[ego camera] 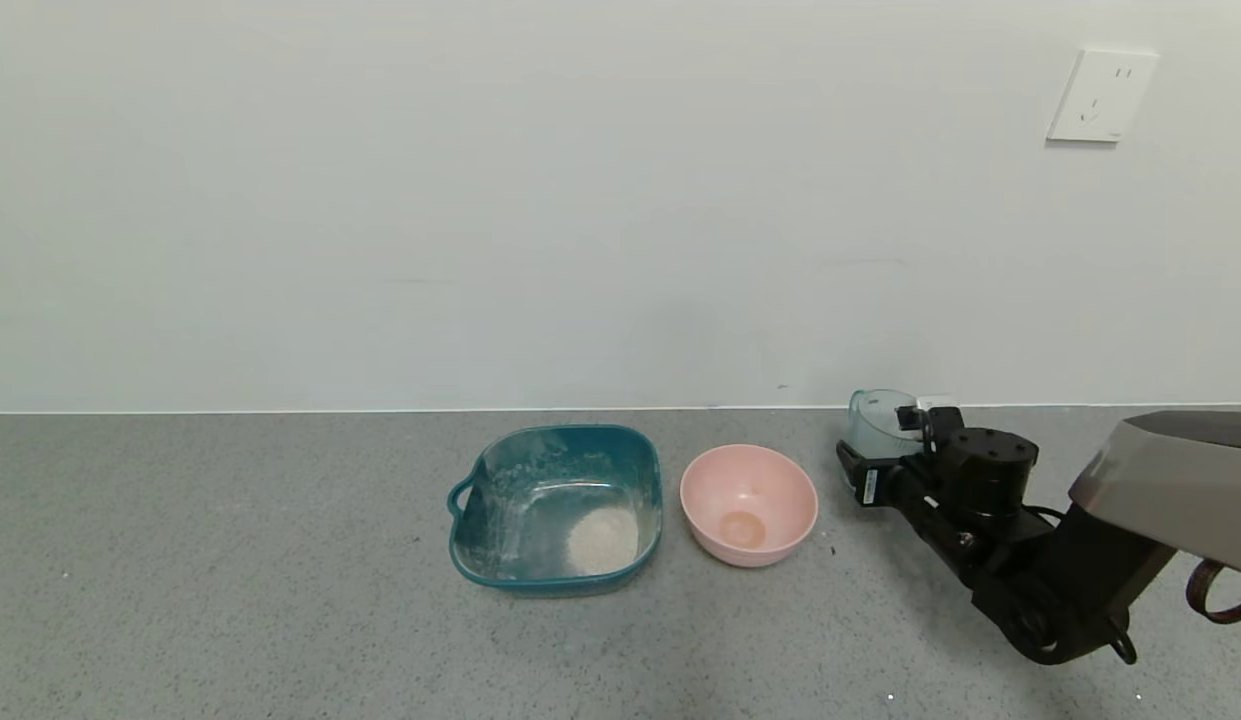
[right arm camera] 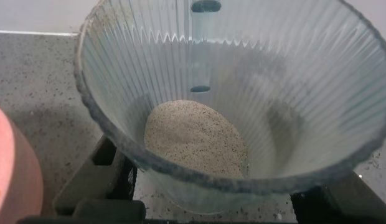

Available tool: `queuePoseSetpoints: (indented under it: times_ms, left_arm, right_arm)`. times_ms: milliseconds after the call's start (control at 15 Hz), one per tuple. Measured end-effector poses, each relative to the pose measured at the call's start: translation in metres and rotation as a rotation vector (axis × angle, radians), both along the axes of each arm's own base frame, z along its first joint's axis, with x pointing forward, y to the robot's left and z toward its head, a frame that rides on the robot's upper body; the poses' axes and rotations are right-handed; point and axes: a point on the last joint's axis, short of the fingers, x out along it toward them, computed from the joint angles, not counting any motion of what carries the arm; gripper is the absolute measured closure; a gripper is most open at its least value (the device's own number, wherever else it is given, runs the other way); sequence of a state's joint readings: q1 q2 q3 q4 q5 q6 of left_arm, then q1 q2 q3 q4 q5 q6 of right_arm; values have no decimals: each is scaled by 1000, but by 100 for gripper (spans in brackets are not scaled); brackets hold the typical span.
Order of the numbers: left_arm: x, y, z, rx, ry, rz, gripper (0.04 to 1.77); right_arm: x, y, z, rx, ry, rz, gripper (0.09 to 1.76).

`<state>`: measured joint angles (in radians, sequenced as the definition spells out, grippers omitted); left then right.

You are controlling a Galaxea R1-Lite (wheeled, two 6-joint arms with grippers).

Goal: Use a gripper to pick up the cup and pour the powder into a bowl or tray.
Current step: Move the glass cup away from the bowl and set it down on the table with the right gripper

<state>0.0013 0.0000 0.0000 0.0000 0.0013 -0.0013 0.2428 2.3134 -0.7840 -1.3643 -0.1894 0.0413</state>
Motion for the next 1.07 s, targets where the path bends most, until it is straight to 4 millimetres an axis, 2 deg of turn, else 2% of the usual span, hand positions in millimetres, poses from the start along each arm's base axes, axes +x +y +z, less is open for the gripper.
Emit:
queuePoseSetpoints:
  times_ms: [600, 1067]
  left_arm:
    - [0, 0, 0, 0, 0, 0, 5]
    - [0, 0, 0, 0, 0, 0, 5]
  right_arm:
    - [2, 1, -22, -20, 11, 30, 50]
    - [2, 1, -26, -23, 21, 32, 49]
